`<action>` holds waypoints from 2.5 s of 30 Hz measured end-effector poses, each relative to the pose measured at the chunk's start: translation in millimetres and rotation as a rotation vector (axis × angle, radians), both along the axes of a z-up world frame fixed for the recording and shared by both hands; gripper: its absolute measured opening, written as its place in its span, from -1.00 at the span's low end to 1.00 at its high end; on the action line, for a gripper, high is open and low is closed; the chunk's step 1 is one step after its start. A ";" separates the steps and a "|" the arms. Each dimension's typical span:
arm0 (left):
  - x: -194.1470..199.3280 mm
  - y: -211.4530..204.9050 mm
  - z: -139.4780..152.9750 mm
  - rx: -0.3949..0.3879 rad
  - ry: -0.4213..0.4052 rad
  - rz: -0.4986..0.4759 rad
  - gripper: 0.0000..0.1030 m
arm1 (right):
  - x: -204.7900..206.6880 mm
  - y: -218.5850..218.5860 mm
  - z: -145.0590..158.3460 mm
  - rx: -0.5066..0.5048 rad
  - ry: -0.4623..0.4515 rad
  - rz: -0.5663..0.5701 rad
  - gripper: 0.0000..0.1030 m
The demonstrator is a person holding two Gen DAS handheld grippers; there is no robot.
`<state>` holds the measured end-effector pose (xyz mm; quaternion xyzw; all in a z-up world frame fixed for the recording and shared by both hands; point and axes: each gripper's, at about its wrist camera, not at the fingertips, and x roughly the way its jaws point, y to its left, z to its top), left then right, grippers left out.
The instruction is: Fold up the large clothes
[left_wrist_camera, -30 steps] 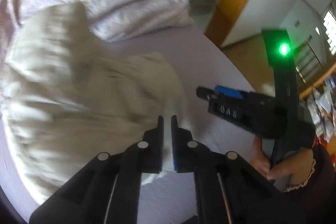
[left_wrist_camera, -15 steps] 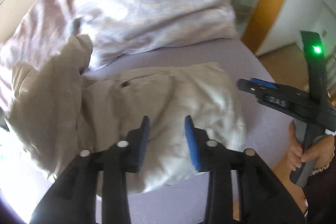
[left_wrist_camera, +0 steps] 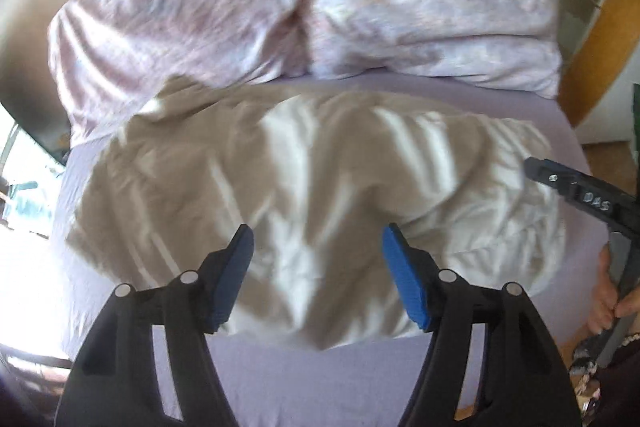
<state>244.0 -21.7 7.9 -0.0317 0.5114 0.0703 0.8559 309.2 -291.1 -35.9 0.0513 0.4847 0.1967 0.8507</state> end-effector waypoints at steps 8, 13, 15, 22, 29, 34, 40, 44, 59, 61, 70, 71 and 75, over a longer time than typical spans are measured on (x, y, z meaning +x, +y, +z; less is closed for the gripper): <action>-36.7 70.4 -8.1 0.008 0.001 0.148 0.37 | -2.5 34.4 -7.4 -0.015 0.012 0.064 -0.14; -73.2 128.4 -18.8 -0.013 0.023 0.302 0.41 | 1.2 54.6 -14.5 -0.008 0.026 0.092 -0.14; -82.0 145.5 -23.7 -0.034 0.034 0.350 0.41 | 1.0 67.0 -16.2 -0.009 0.025 0.115 -0.14; -79.3 176.3 -46.1 -0.105 0.070 0.426 0.41 | -4.3 93.4 -22.9 -0.017 0.029 0.162 -0.14; -59.3 191.5 -67.8 -0.157 0.086 0.439 0.42 | -4.9 91.8 -25.3 -0.019 0.033 0.151 -0.14; -45.2 198.6 -74.9 -0.179 0.080 0.438 0.42 | -6.0 91.1 -34.2 -0.039 0.051 0.143 -0.14; -33.6 206.3 -88.9 -0.199 0.098 0.450 0.48 | -9.3 100.3 -52.8 -0.088 0.091 0.160 -0.14; -26.9 207.2 -98.1 -0.205 0.113 0.455 0.51 | -9.9 108.4 -62.1 -0.132 0.105 0.173 -0.13; -11.7 200.5 -109.0 -0.238 0.117 0.449 -0.19 | -5.7 123.0 -69.7 -0.203 0.128 0.185 -0.11; -12.3 197.4 -106.2 -0.238 0.107 0.449 -0.31 | -5.7 123.3 -68.7 -0.201 0.131 0.185 -0.11; -15.5 177.4 -65.8 -0.233 -0.003 0.393 -0.53 | -2.9 123.8 -66.4 -0.197 0.136 0.188 -0.11; -15.5 171.7 -56.8 -0.235 -0.027 0.376 -0.54 | -2.7 124.1 -65.8 -0.197 0.136 0.187 -0.11; -14.2 140.2 -21.7 -0.237 -0.112 0.284 -0.55 | -2.4 124.0 -63.0 -0.195 0.139 0.189 -0.11</action>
